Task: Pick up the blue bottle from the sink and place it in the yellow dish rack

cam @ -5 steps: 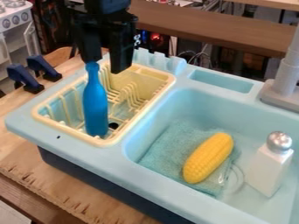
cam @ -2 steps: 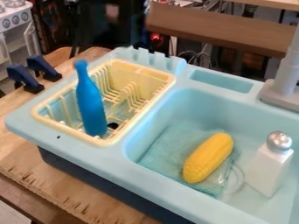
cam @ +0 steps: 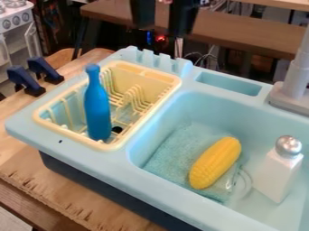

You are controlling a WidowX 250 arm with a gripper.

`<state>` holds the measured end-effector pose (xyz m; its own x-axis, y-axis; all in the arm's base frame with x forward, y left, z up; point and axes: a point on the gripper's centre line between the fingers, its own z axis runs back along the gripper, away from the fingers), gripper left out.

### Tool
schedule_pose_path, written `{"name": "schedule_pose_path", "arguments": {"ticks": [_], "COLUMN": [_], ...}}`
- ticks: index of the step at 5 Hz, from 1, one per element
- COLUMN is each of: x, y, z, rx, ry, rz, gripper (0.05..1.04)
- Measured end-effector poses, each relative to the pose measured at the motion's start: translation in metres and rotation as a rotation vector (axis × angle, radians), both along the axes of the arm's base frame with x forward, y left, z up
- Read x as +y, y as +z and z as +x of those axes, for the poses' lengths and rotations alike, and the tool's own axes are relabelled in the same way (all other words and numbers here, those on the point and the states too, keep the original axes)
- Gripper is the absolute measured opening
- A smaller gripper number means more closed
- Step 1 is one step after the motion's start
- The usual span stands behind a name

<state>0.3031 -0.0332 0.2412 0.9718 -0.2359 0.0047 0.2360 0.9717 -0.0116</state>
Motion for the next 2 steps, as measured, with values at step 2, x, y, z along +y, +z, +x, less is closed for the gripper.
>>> {"name": "schedule_pose_path", "arguments": {"ticks": [2], "x": [0.0021], "y": [0.0000], "z": [0.0002], "rx": [0.000], "ry": [0.006], "rz": [0.002], "gripper": [1.002]}}
